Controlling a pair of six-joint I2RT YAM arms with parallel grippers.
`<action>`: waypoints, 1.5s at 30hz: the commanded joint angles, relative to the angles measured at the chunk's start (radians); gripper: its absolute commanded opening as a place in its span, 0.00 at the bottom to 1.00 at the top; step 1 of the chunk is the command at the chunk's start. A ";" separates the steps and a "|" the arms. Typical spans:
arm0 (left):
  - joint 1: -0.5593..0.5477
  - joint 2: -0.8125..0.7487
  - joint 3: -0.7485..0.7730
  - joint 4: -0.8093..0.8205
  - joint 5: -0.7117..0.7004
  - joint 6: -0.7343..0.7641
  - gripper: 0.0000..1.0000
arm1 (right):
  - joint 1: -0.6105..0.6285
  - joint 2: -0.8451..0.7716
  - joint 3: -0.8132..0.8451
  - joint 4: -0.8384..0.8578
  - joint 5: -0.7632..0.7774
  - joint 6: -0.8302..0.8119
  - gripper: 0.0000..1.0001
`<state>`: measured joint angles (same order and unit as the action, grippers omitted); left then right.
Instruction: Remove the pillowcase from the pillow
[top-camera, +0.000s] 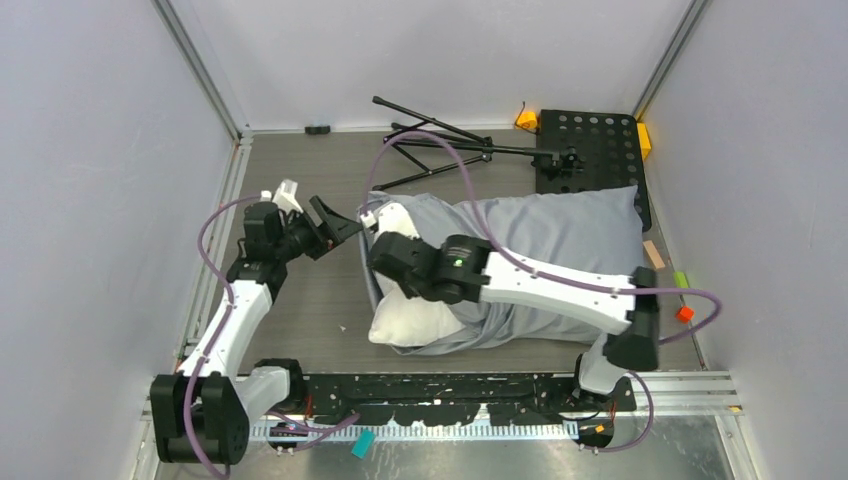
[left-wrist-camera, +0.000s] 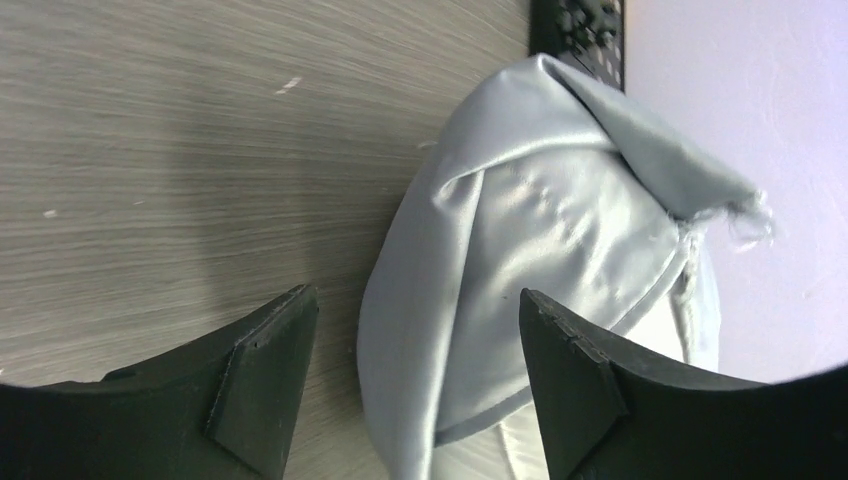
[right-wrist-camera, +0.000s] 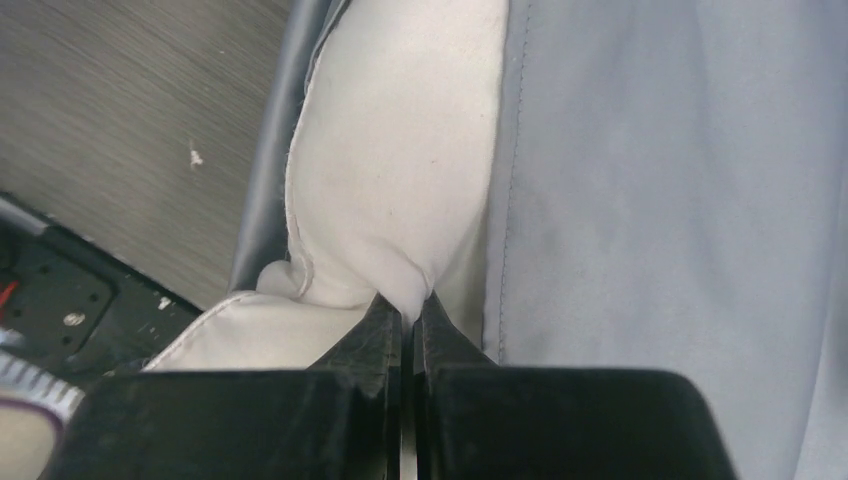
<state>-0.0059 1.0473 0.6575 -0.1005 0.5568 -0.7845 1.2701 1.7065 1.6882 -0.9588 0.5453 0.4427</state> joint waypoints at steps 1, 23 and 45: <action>-0.071 -0.059 0.009 0.134 0.024 0.040 0.75 | -0.048 -0.167 -0.070 0.116 -0.086 -0.009 0.00; -0.152 0.324 0.165 0.123 -0.192 0.068 0.21 | -0.069 -0.401 -0.085 0.113 -0.242 -0.040 0.00; -0.222 0.395 0.141 0.155 -0.210 0.020 0.49 | -0.121 -0.339 -0.094 0.400 -0.213 -0.066 0.00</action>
<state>-0.2596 1.5429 0.8185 0.0929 0.4110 -0.7815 1.1645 1.3422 1.5669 -0.7765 0.2703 0.3542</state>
